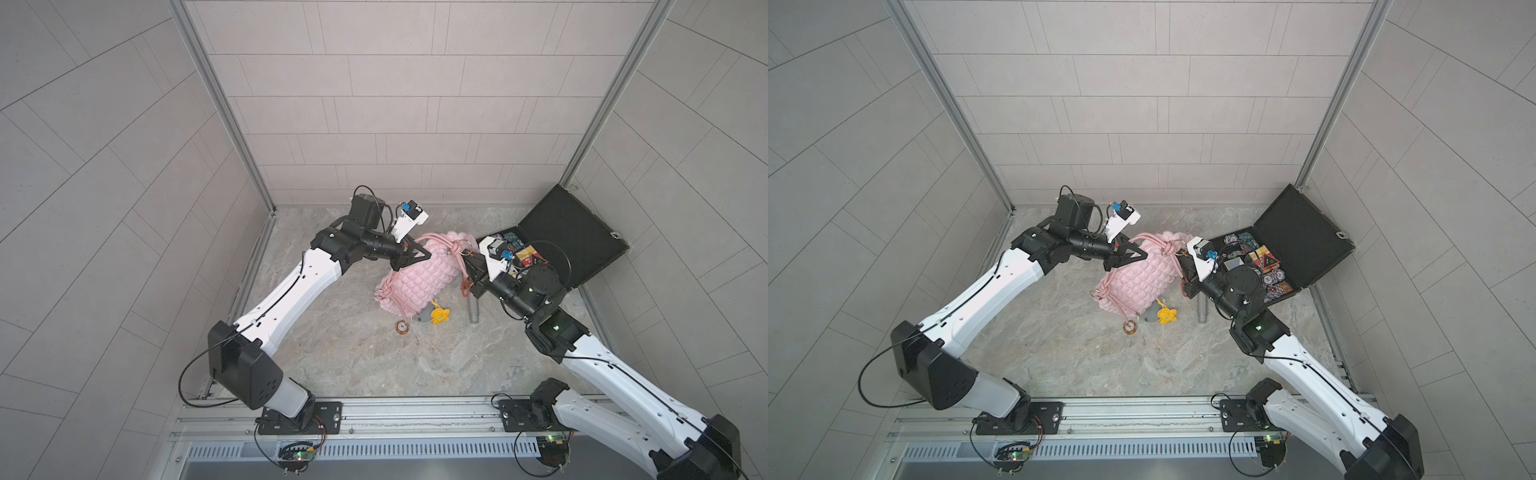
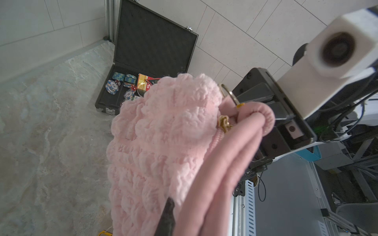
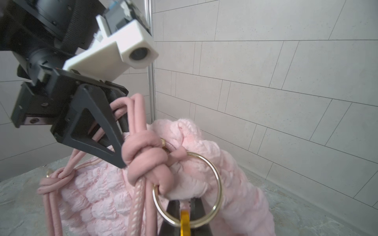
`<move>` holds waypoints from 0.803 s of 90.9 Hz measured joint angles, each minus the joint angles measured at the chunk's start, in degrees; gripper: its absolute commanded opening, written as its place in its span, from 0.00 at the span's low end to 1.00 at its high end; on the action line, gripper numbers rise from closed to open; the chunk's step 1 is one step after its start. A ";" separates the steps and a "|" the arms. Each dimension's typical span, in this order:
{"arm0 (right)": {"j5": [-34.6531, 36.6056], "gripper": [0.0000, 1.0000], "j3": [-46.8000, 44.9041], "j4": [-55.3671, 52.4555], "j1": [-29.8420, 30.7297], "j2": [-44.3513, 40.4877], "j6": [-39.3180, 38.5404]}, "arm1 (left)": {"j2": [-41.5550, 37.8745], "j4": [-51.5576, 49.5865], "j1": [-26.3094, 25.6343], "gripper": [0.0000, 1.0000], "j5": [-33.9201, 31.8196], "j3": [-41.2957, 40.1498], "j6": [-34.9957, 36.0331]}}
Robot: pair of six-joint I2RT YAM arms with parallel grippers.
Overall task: Remove the decoration from the bag
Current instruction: Adjust the bag.
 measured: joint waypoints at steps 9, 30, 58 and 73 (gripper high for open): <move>-0.42 0.00 1.27 -4.00 0.00 -0.70 -2.23 | 1.25 0.02 -0.98 0.26 0.44 -0.76 1.18; -0.39 0.00 2.58 -9.35 0.00 -0.28 -4.81 | 3.61 0.11 -3.56 0.46 2.27 -1.42 3.21; 0.31 0.00 3.67 -12.13 -0.74 1.68 -5.51 | 1.62 0.94 -3.87 0.69 1.64 -2.54 1.79; -0.50 0.00 3.67 -12.28 -0.74 2.14 -5.40 | 0.66 4.20 -4.26 0.71 -0.42 -2.86 -1.14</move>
